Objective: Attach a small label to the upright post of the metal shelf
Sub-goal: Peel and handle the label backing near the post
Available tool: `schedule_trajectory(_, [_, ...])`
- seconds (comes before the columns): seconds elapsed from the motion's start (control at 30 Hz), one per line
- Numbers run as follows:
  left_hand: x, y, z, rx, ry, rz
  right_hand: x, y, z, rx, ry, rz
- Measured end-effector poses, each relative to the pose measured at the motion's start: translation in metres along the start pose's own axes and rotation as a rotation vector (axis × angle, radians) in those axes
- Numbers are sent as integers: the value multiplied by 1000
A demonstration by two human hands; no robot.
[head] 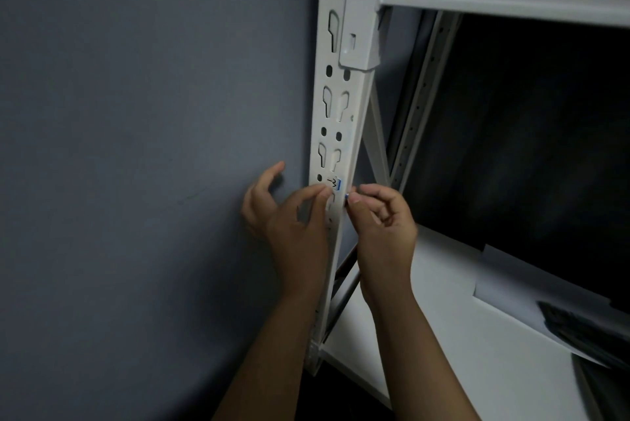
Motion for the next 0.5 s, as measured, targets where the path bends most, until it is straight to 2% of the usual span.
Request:
schedule_trajectory(0.23, [2,-4,-2,3,66,-22,-6,2,1,-24,6,-29])
schedule_trajectory(0.5, [2,-2,1,106,58,-48,-6,0,-2,-28,7,-56])
Point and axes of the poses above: each hand's wrist, its own z-axis towards the middle knuckle, its own y-axis out of the back of the hand, x = y × z, the point moved 3 cm from there along z, towards the middle knuckle, and after that the axes turned 14 degrees about z, right-handed, at the moved point
